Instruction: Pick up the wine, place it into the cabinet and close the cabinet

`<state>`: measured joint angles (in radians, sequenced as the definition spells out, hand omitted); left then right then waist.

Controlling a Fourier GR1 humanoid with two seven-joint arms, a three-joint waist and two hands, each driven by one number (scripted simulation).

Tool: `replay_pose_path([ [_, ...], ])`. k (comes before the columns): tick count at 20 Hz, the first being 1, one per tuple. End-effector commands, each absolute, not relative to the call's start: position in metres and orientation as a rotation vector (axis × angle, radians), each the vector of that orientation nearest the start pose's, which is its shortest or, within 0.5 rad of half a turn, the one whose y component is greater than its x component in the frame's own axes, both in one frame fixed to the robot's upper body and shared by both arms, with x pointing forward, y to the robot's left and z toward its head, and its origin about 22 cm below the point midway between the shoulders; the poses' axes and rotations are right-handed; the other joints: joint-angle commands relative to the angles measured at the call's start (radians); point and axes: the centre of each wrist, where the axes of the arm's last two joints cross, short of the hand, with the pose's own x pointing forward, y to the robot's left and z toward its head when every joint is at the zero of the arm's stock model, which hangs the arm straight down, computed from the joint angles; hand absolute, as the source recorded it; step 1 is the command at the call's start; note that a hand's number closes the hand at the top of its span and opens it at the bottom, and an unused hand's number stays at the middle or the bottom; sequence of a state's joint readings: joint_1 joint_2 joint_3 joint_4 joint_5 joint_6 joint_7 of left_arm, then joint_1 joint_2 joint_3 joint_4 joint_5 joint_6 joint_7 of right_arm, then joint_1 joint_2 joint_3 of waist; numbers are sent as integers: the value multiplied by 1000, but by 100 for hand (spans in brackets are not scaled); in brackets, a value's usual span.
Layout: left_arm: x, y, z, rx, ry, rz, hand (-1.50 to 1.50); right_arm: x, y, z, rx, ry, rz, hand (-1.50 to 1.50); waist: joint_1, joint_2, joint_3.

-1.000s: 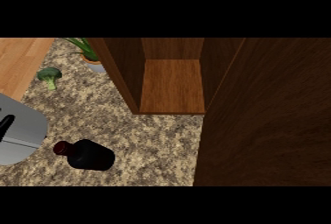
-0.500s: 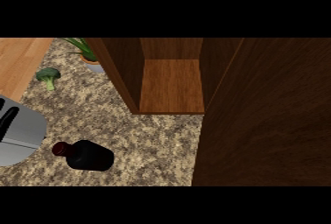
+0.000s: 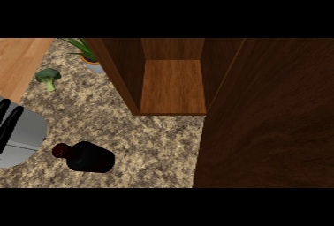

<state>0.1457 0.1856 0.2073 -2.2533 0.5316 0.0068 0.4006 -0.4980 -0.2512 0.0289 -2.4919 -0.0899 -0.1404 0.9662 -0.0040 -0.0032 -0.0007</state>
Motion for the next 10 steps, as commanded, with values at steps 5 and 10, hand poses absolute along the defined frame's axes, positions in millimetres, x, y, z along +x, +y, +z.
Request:
replay_pose_path([
  [5, 163, 301, 101, -171, -1692, 141, -150, 142, -205, 280, 167, -1982, 280, -150, 7, 1, 0],
  [10, 174, 295, 83, -125, -1676, 145, -150, 133, -200, 285, 180, -1996, 267, -150, 2, 0, 0],
])
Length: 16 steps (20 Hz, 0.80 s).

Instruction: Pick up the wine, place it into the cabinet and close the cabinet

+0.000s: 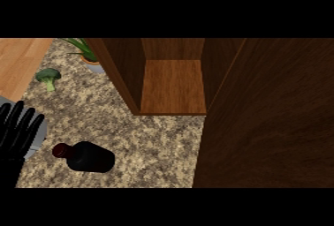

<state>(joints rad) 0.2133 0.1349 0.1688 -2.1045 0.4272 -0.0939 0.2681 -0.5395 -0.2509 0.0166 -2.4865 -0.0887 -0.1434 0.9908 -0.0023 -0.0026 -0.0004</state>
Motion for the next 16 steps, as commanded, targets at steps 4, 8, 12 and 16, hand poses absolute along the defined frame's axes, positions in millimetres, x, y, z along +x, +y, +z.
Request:
replay_pose_path([
  [4, 160, 306, 46, -130, -1625, 172, -150, 125, -208, 278, 180, -1986, 263, -150, -2, 0, 0],
  [8, 174, 311, 37, -122, -1637, 186, -150, 152, -201, 299, 180, -2010, 272, -150, 2, 1, -1],
  [12, 161, 298, -8, -138, -1612, 165, -150, 137, -203, 301, 184, -1996, 277, -150, -1, -1, -1],
  [16, 166, 308, -6, -121, -1595, 193, -150, 133, -210, 294, 181, -2021, 269, -150, 0, 0, 0],
])
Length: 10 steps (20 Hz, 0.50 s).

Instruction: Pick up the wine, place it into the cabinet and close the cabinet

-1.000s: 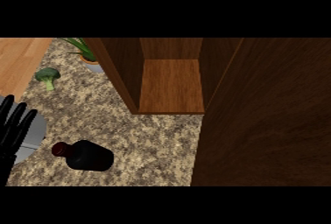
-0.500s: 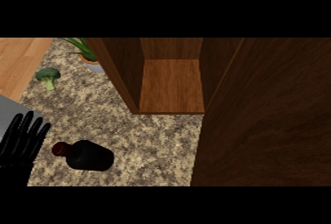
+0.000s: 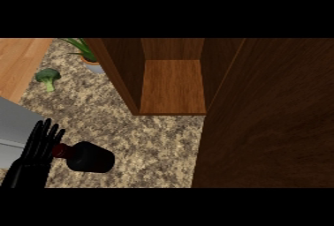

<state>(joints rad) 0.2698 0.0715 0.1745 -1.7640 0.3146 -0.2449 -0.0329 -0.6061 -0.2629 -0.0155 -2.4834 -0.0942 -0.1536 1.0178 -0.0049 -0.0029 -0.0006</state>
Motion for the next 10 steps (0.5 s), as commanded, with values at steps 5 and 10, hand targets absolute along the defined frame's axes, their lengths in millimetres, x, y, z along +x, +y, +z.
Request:
replay_pose_path([
  [5, 163, 308, -50, -148, -1560, 175, -150, 127, -204, 287, 166, -2010, 268, -150, -1, 0, 0],
  [10, 174, 310, -71, -121, -1561, 180, -150, 134, -199, 289, 182, -2016, 277, -150, 0, 1, 0],
])
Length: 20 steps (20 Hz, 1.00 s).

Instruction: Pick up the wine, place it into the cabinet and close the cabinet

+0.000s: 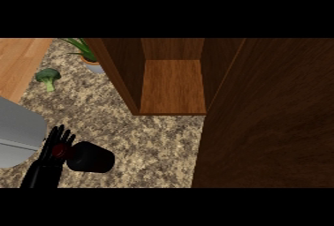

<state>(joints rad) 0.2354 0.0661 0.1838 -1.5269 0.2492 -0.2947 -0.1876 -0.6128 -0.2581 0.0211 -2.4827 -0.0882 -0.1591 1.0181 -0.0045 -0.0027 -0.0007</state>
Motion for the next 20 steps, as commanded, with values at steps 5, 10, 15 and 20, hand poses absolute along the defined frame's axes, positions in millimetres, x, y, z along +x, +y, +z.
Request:
replay_pose_path([
  [5, 177, 325, -76, -133, -1538, 210, -150, 132, -202, 292, 174, -2009, 275, -150, 1, 0, 0],
  [10, 162, 317, -120, -182, -1503, 236, -150, 132, -188, 295, 192, -2013, 307, -150, -1, 0, -1],
  [15, 167, 325, -127, -228, -1492, 271, -150, 134, -193, 296, 199, -1984, 283, -150, -2, 0, -1],
  [20, 186, 311, -140, -229, -1522, 230, -150, 133, -195, 299, 184, -1999, 269, -150, -4, 0, -1],
])
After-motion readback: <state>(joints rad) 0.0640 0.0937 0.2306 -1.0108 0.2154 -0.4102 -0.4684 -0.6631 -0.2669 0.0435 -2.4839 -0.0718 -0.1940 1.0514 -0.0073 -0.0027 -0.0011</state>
